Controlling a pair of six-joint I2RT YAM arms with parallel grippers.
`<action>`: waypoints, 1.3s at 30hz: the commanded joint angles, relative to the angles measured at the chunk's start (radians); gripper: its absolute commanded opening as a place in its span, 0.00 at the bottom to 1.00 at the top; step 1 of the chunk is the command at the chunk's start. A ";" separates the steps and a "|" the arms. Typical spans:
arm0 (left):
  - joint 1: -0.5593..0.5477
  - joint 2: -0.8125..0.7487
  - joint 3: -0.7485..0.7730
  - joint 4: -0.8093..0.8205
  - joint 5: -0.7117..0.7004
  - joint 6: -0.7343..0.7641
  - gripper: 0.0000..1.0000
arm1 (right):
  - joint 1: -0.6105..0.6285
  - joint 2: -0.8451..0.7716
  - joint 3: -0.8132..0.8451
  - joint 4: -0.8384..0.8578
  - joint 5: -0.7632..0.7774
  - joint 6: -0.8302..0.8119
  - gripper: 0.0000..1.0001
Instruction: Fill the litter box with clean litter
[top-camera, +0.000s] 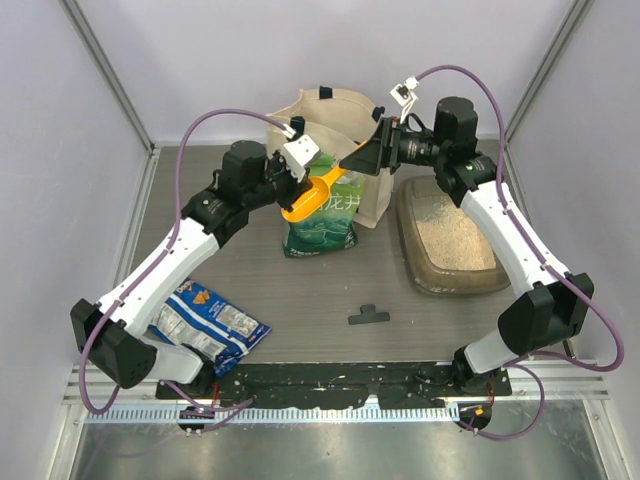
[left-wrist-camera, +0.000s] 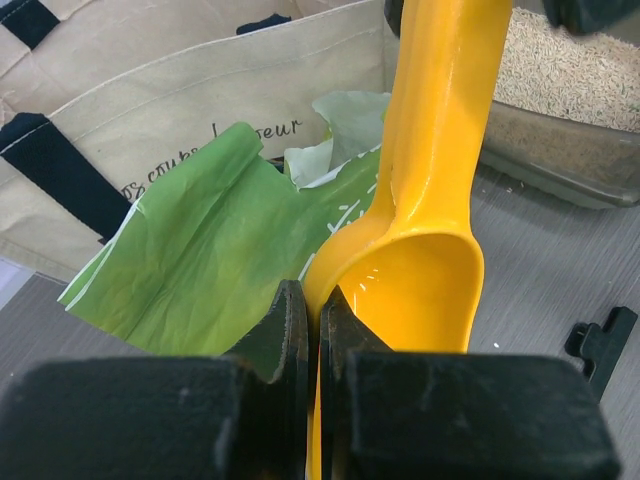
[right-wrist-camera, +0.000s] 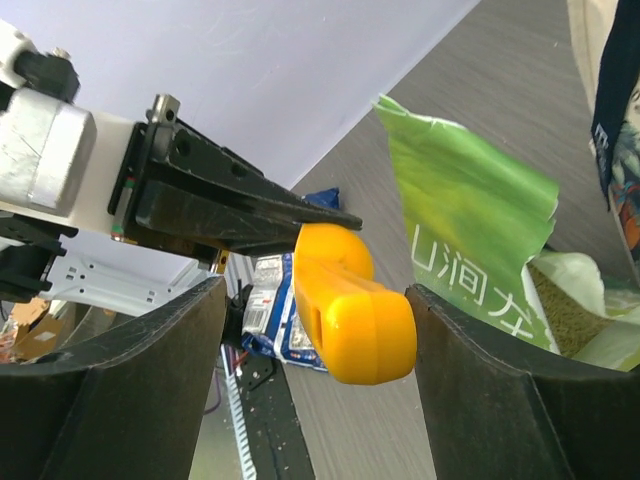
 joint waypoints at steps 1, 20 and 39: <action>0.002 0.006 0.047 0.064 0.024 -0.043 0.00 | 0.019 -0.018 -0.007 0.028 0.010 0.011 0.76; 0.002 0.026 0.060 0.066 0.038 0.009 0.00 | 0.058 0.010 0.015 -0.015 0.035 -0.067 0.52; 0.039 0.001 0.103 0.075 -0.038 -0.020 0.64 | -0.065 0.007 0.133 -0.063 0.055 -0.078 0.01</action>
